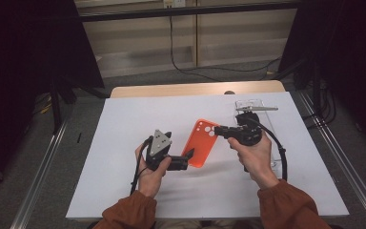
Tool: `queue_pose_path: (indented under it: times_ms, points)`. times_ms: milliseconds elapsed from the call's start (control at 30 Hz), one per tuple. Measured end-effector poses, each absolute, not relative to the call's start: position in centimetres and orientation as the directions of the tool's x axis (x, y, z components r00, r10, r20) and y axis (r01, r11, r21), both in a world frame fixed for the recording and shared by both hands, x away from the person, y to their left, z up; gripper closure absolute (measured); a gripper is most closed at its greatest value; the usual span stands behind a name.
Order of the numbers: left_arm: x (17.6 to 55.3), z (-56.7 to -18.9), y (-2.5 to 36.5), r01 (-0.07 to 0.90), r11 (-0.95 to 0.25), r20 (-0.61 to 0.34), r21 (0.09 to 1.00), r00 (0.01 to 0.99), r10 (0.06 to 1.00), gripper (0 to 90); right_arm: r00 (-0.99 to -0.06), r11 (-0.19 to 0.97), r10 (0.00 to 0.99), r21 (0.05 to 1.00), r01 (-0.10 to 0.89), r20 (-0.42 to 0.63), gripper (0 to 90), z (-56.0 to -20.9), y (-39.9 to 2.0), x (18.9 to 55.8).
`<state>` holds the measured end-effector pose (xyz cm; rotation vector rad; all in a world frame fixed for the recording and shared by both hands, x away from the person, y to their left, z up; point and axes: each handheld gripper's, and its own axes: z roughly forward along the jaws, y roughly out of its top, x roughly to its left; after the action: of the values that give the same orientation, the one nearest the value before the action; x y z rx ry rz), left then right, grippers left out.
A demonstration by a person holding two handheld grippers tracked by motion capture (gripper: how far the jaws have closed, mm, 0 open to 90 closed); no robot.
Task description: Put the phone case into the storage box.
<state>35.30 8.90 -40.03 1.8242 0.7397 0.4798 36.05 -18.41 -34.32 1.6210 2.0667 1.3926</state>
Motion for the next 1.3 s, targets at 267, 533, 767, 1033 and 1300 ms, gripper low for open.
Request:
queue_pose_path:
  times_ms: [267, 533, 767, 1033, 1300]
  points:
    - [35.0, -39.9, 10.4, 0.257, -0.238, -0.016, 0.937, 0.708, 0.706, 3.9, -0.408, -0.017, 0.834, 0.755, 0.655, 0.372, 82.8, -34.2, -18.9, 35.8]
    - [34.7, -40.0, 11.4, 0.245, -0.210, -0.018, 0.947, 0.689, 0.725, 3.9, -0.419, -0.005, 0.836, 0.767, 0.642, 0.355, 82.7, -34.1, -19.1, 35.5]
    - [34.4, -40.0, 12.3, 0.242, -0.186, -0.022, 0.952, 0.663, 0.749, 3.9, -0.431, -0.010, 0.831, 0.784, 0.621, 0.352, 82.7, -34.0, -19.7, 35.5]
    - [34.2, -39.9, 13.3, 0.259, -0.148, -0.061, 0.954, 0.657, 0.752, 4.0, -0.445, -0.009, 0.830, 0.806, 0.592, 0.336, 82.7, -33.5, -20.4, 35.2]
    - [33.8, -39.2, 14.9, 0.239, -0.117, -0.068, 0.964, 0.646, 0.761, 3.9, -0.445, -0.010, 0.835, 0.818, 0.576, 0.324, 82.7, -33.2, -21.1, 35.2]
